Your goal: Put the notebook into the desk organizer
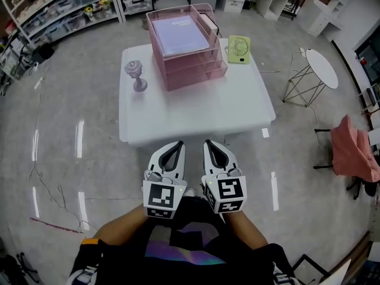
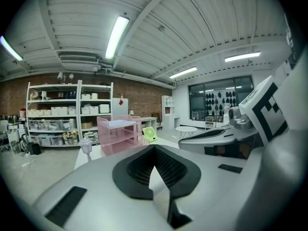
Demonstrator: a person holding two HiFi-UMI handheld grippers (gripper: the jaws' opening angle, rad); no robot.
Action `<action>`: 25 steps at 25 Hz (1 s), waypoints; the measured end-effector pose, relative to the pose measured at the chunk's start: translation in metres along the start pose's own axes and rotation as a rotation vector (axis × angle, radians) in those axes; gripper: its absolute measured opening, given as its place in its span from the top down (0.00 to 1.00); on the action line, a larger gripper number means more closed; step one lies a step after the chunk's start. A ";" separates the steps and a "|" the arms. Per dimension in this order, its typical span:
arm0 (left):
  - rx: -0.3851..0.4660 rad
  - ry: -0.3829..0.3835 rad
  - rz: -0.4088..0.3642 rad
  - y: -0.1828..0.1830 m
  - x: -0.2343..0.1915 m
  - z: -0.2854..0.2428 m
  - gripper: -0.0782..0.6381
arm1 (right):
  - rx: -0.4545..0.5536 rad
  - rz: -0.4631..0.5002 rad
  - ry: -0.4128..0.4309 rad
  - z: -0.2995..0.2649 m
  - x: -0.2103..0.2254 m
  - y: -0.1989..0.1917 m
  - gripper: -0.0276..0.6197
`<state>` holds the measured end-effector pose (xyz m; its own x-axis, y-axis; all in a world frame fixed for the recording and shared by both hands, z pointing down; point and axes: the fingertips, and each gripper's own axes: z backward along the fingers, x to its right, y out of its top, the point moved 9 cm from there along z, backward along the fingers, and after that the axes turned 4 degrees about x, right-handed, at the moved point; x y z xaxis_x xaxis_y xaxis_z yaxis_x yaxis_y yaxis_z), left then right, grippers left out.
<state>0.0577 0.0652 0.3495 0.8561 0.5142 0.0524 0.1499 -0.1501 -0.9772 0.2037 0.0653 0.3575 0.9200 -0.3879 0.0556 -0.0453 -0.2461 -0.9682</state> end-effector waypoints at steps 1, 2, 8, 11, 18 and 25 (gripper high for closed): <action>-0.002 0.005 -0.001 0.000 0.003 0.003 0.88 | 0.000 0.001 0.003 0.005 0.000 -0.001 0.93; 0.000 0.010 -0.002 -0.002 0.006 0.006 0.88 | 0.000 0.002 0.005 0.009 -0.001 -0.002 0.93; 0.008 0.011 -0.002 -0.007 0.020 0.016 0.88 | -0.012 0.009 0.011 0.026 -0.003 -0.010 0.93; 0.003 0.011 -0.003 -0.007 0.024 0.020 0.88 | -0.021 0.022 0.014 0.030 -0.005 -0.013 0.93; 0.004 0.027 0.001 -0.010 0.026 0.023 0.88 | -0.012 0.035 0.020 0.035 -0.011 -0.014 0.93; 0.011 0.059 0.022 -0.011 0.017 0.026 0.88 | -0.006 0.023 0.003 0.033 -0.007 -0.015 0.93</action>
<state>0.0578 0.0971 0.3562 0.8867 0.4604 0.0421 0.1253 -0.1516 -0.9805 0.2107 0.1009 0.3636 0.9177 -0.3959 0.0339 -0.0687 -0.2420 -0.9678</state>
